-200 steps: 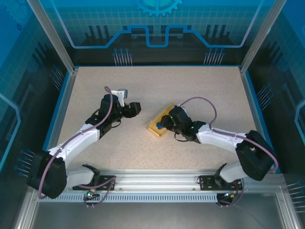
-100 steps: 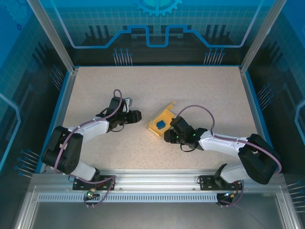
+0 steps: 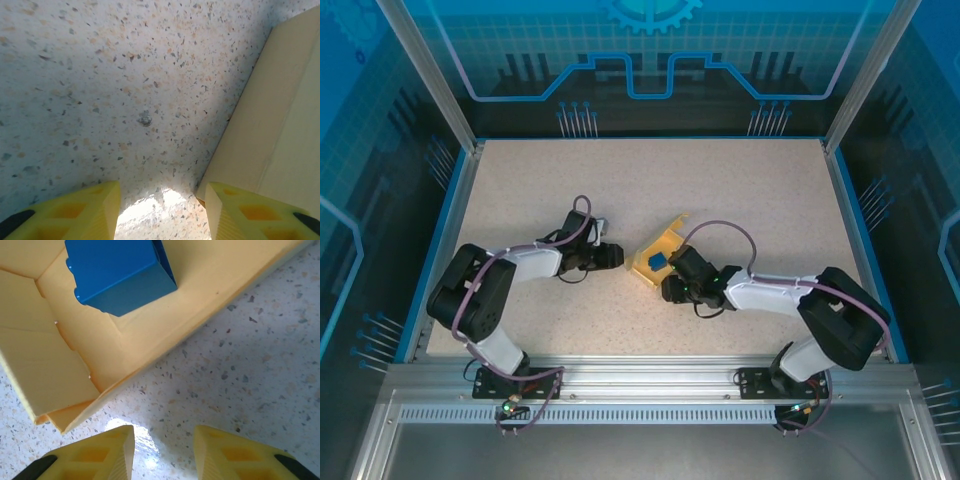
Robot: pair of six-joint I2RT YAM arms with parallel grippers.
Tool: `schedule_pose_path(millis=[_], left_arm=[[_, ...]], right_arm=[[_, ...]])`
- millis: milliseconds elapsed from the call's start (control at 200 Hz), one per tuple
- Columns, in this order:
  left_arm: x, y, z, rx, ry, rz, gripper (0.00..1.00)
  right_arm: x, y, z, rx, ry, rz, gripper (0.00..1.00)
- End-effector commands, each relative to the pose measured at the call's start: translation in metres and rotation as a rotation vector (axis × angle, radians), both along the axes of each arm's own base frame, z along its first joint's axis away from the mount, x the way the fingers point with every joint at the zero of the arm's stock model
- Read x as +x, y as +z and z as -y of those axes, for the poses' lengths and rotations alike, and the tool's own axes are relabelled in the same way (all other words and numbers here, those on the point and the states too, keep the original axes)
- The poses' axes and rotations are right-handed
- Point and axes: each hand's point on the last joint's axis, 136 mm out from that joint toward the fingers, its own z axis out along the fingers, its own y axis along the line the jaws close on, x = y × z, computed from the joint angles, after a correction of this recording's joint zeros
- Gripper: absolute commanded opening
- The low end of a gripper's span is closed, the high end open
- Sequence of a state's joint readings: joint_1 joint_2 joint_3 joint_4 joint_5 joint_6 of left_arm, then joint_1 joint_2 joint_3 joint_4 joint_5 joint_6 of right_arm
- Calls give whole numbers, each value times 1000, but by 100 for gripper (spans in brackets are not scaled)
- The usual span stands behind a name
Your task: Fold the paper box
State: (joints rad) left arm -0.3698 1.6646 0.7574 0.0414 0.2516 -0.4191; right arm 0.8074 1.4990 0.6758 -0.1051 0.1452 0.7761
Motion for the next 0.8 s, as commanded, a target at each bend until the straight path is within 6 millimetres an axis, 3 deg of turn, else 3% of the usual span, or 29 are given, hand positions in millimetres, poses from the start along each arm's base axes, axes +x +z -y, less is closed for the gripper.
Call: schedule_pose_path(millis=[0, 445, 655, 790], left_arm=[[5, 7, 16, -51, -43, 14, 49], [2, 5, 22, -69, -54, 9, 49], [11, 11, 13, -16, -22, 47, 51], [21, 21, 1, 36, 17, 99, 56]], right_arm=[[6, 9, -16, 29, 33, 28, 36], [14, 11, -22, 41, 23, 50, 35], [10, 16, -8, -7, 16, 59, 36], [5, 19, 12, -59, 9, 65, 38]])
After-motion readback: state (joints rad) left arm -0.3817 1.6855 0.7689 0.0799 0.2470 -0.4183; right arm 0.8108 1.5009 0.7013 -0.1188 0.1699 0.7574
